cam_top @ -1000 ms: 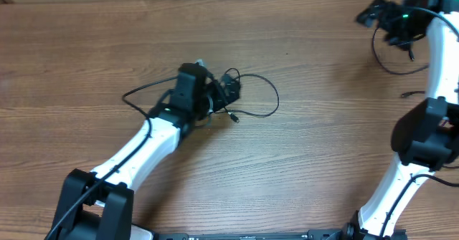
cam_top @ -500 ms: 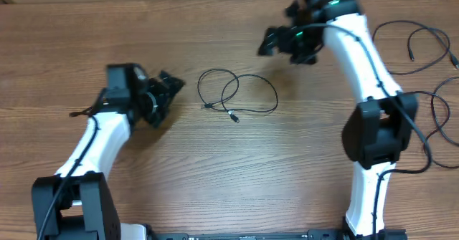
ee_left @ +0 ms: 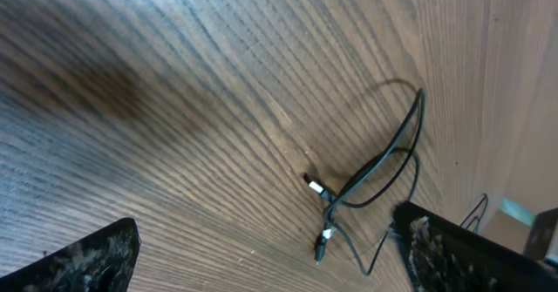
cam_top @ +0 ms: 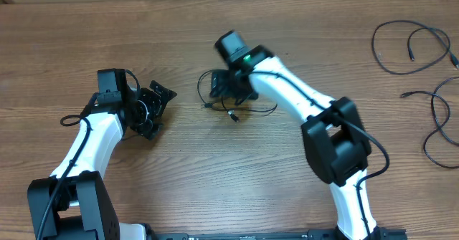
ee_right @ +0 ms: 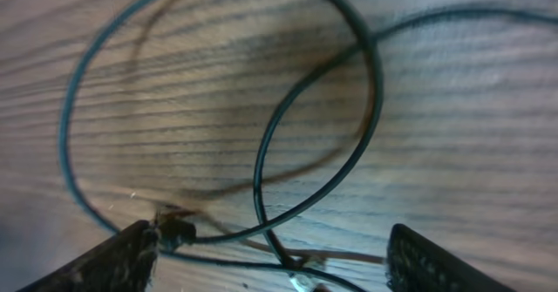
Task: Untangle cables
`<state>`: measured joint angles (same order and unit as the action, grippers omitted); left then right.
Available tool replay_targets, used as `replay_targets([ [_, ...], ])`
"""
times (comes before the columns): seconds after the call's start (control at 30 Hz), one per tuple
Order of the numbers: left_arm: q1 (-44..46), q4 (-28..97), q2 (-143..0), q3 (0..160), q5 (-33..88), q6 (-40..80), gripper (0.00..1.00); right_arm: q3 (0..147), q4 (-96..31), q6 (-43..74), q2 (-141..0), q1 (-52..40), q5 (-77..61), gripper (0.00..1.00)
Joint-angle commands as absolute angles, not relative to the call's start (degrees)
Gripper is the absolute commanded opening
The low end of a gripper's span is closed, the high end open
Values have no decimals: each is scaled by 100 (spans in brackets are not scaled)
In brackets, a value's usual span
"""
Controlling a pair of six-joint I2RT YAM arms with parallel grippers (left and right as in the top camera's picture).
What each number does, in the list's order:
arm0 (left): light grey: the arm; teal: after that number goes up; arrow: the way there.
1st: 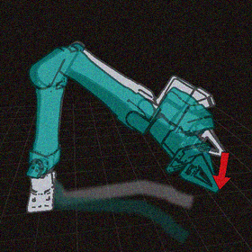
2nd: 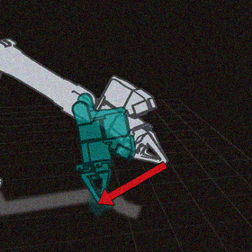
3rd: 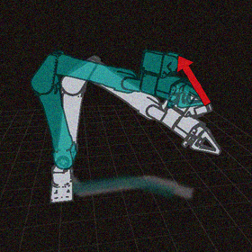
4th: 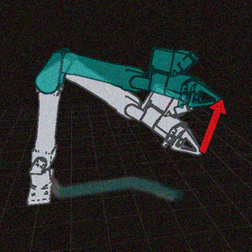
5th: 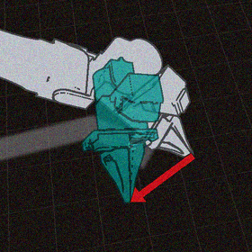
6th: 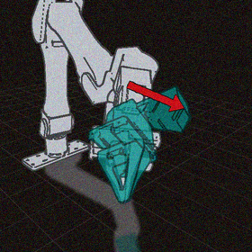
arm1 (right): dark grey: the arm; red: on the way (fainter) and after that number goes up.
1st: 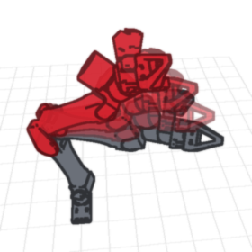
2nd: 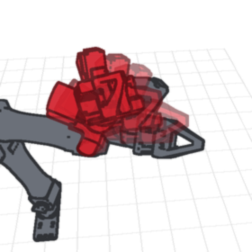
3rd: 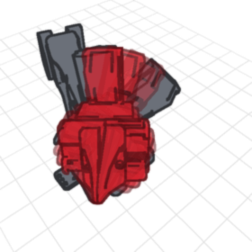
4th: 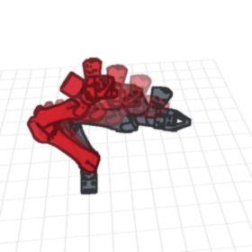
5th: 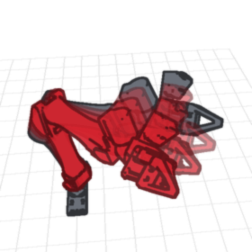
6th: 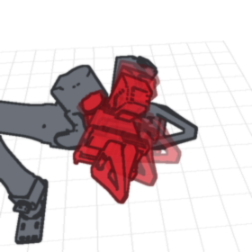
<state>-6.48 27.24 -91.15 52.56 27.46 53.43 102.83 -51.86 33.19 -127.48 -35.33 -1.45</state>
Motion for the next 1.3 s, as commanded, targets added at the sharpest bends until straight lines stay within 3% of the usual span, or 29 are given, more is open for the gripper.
replay_targets([
  [0.0,-633,2764,-9085,5277,2681,5227,99,10182,-5103,4233,-12831,-3736,1052,81],
  [0.23,-633,3013,-9085,5277,2679,5227,100,10178,-4976,4536,-13255,-4005,1059,78],
  [0.27,-633,3020,-9085,5277,2681,5227,100,10178,-4976,4609,-13321,-4005,899,74],
  [0.33,-633,3022,-9085,5277,2681,5227,99,10178,-4976,4672,-13417,-4005,569,59],
  [0.43,-633,3022,-9085,5277,2679,5227,100,10180,-4993,4670,-13443,-4005,416,9],
  [0.47,-633,3020,-9085,5277,2679,5227,99,10184,-5000,4663,-13439,-3999,445,4],
  [0.93,-635,3015,-9085,5277,1763,5229,99,10621,-5004,2613,-13439,-2167,419,4],
  [1.27,-635,3015,-9085,5277,1439,5229,99,10621,-3341,1168,-13463,-552,-443,4],
])
